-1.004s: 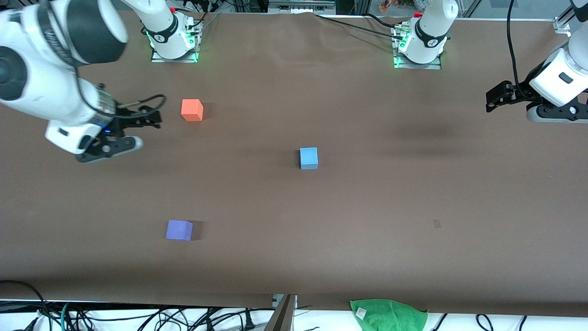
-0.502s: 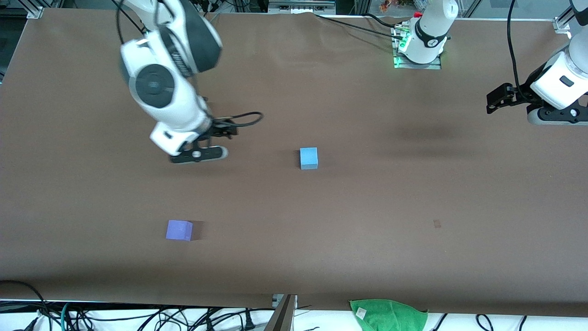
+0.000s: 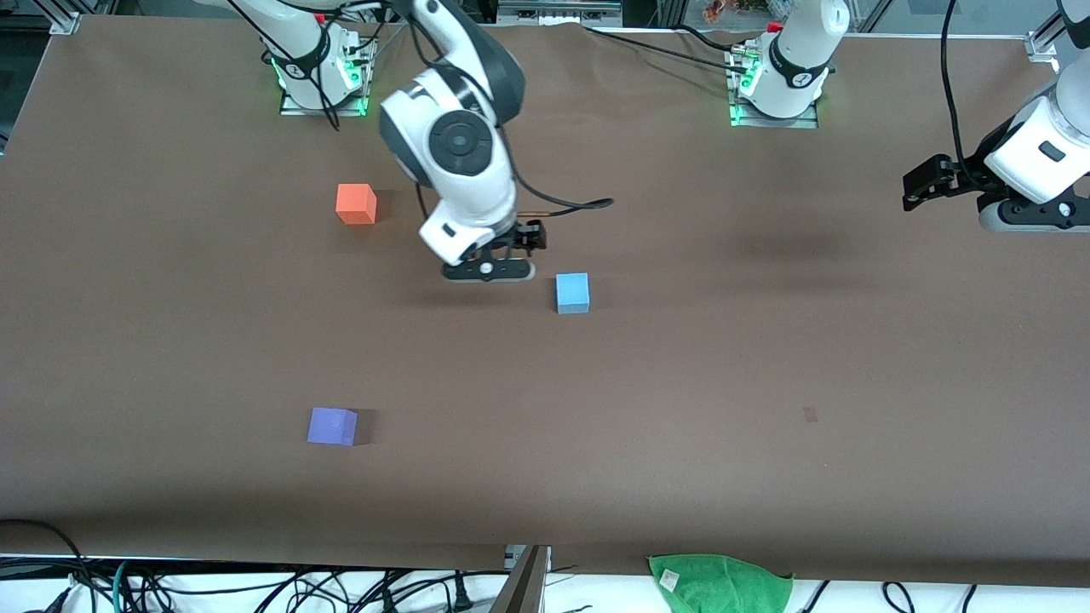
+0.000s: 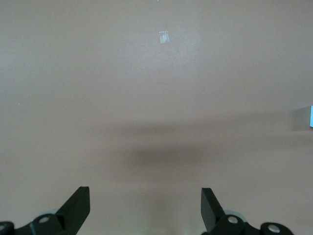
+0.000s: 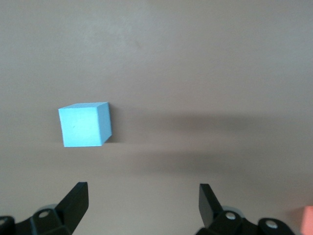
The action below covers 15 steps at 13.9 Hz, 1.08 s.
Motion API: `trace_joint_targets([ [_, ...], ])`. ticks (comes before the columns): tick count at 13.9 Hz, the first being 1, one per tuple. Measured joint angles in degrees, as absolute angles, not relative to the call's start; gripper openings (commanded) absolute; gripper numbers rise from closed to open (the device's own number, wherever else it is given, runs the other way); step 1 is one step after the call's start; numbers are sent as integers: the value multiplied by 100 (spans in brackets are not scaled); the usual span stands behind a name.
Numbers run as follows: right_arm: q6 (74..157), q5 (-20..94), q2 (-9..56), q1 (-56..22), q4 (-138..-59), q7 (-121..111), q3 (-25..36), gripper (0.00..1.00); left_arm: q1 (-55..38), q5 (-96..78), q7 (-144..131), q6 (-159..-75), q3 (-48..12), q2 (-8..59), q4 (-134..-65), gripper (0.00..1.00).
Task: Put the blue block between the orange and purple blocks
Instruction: 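Lower the right gripper over the light-blue cube and close on it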
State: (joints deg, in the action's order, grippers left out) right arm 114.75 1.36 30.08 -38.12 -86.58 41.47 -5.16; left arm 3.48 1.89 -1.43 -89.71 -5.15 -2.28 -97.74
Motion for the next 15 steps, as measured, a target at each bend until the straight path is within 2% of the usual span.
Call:
trace_joint_targets([
  [8, 12776, 25, 3844, -4496, -8661, 4909, -499, 100, 392, 189, -158, -8968, -460, -209, -9773, 100],
  [15, 13663, -224, 4305, -4550, -8660, 4989, -468, 100, 400, 189, -158, -8968, -456, -197, -9773, 100],
])
